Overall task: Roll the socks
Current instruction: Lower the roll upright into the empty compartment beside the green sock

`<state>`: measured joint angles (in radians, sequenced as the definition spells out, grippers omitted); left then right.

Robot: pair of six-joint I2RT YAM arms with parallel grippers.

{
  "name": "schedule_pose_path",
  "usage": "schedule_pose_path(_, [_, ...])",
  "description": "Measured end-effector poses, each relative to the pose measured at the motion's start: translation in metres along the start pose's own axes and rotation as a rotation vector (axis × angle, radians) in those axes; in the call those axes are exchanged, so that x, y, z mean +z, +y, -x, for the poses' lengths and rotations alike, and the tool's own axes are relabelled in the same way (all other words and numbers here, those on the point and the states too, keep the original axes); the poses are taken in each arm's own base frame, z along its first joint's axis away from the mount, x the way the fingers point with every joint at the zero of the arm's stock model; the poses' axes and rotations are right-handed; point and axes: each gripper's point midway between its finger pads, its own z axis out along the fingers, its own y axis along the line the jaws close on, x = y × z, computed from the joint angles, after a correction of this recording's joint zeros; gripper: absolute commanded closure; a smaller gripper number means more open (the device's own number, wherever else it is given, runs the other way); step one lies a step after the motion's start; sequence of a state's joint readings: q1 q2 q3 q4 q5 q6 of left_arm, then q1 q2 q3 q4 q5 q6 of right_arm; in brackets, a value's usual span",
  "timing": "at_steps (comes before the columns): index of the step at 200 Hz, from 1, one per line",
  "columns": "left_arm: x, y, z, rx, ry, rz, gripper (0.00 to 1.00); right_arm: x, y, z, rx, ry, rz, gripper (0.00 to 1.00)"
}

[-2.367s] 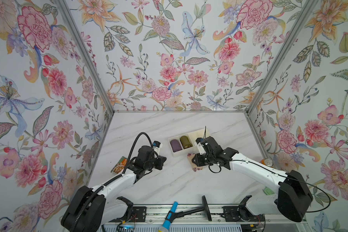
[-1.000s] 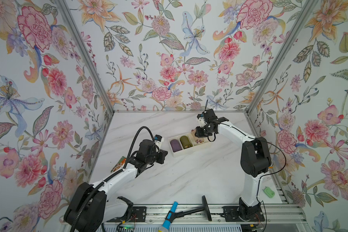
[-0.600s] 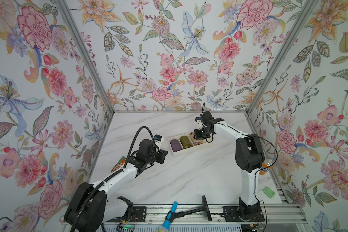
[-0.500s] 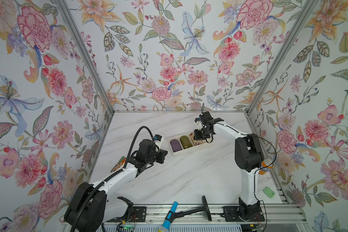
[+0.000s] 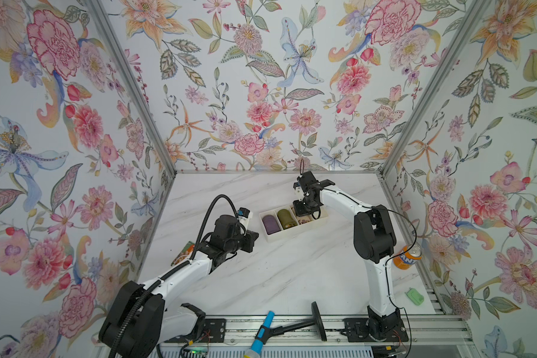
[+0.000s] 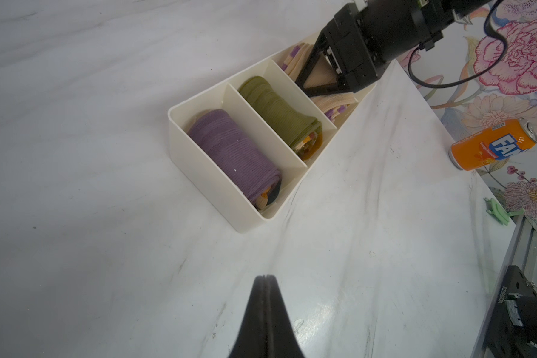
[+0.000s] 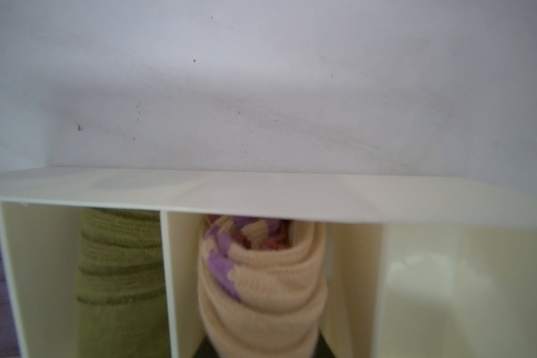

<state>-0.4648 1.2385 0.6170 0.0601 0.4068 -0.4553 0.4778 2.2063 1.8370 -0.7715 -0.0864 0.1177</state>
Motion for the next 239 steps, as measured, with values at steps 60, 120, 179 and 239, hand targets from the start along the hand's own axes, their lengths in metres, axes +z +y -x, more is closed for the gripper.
schedule_pose_path(60, [0.0,0.001,0.0,0.0,-0.001,0.003,0.97,0.011,-0.001,0.004,-0.02,0.078,-0.028,0.95])
schedule_pose_path(120, [0.0,0.001,0.0,0.003,-0.001,0.004,0.96,0.012,-0.001,-0.001,-0.04,0.14,-0.034,0.89])
schedule_pose_path(179, [0.0,0.001,0.0,0.003,-0.001,0.004,0.96,0.01,0.002,-0.011,-0.053,0.182,-0.029,0.8])
schedule_pose_path(239, [0.0,0.001,0.0,0.005,-0.001,0.004,0.95,0.01,0.003,-0.014,-0.06,0.198,-0.025,0.72])
